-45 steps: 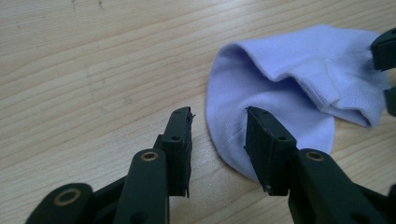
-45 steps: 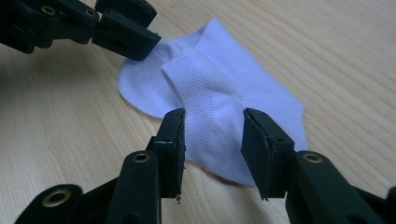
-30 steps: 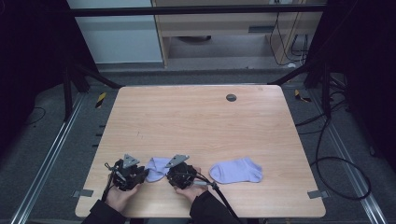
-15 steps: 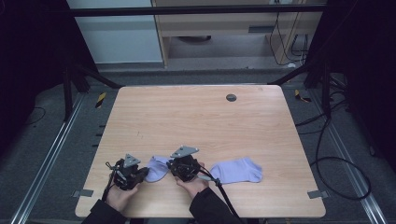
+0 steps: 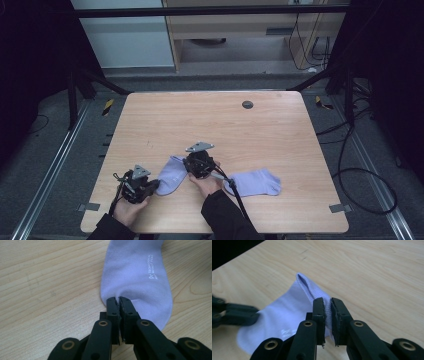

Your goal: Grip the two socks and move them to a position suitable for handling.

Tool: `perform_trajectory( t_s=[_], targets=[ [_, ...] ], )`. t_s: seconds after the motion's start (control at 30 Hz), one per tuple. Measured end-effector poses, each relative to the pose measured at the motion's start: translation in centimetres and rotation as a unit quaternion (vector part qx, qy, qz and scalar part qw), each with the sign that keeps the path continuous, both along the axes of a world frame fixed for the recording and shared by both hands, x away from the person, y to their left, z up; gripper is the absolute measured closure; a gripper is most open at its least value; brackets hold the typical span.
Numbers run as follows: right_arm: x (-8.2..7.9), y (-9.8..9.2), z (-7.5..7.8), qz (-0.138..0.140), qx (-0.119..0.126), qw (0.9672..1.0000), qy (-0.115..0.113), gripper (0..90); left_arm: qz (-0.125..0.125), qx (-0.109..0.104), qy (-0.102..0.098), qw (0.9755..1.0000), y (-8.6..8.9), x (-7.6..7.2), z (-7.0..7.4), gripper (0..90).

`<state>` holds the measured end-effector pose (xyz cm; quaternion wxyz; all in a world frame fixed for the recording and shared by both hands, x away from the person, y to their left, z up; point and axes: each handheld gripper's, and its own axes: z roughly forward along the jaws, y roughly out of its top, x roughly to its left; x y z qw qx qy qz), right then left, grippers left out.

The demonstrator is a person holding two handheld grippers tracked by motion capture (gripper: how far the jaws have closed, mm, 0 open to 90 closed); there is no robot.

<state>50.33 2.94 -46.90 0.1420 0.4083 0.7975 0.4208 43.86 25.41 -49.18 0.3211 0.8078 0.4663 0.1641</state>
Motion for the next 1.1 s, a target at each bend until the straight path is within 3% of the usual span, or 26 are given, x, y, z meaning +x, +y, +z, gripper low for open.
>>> perform_trajectory(
  t_s=[0.1, 0.23, 0.37, 0.43, 0.6, 0.9, 1.1],
  targets=[
    [0.7, 0.0, 0.0, -0.010, -0.013, 0.9999, -0.003, 75.2, 0.001, -0.005, -0.001, 1.0000, 0.0, 0.0, 0.0, 86.0],
    [1.1, -0.4, 0.3, -0.023, -0.026, 0.9990, -0.027, 61.7, 0.000, -0.012, -0.006, 0.9999, 0.1, -0.1, 0.1, 84.5],
    [1.4, -1.5, 1.2, -0.026, -0.023, 0.9984, -0.044, 57.6, 0.015, -0.031, -0.018, 0.9992, 0.4, -0.3, 0.6, 74.9],
    [1.5, -2.0, 1.6, -0.031, -0.022, 0.9985, -0.041, 57.2, 0.021, -0.040, -0.020, 0.9988, 0.6, -0.5, 0.8, 70.6],
    [1.8, -2.4, 1.2, -0.022, -0.029, 0.9992, -0.019, 57.9, 0.040, -0.035, -0.018, 0.9984, 0.7, -1.0, 0.8, 61.4],
    [2.8, -1.5, -1.4, -0.019, -0.068, 0.9974, 0.016, 63.2, 0.044, -0.026, 0.009, 0.9987, 0.4, -1.0, 0.2, 66.0],
    [2.9, -1.6, -2.3, -0.021, -0.081, 0.9961, 0.028, 70.7, 0.039, -0.021, 0.013, 0.9989, 0.1, -0.8, 0.0, 72.3]
  ],
)
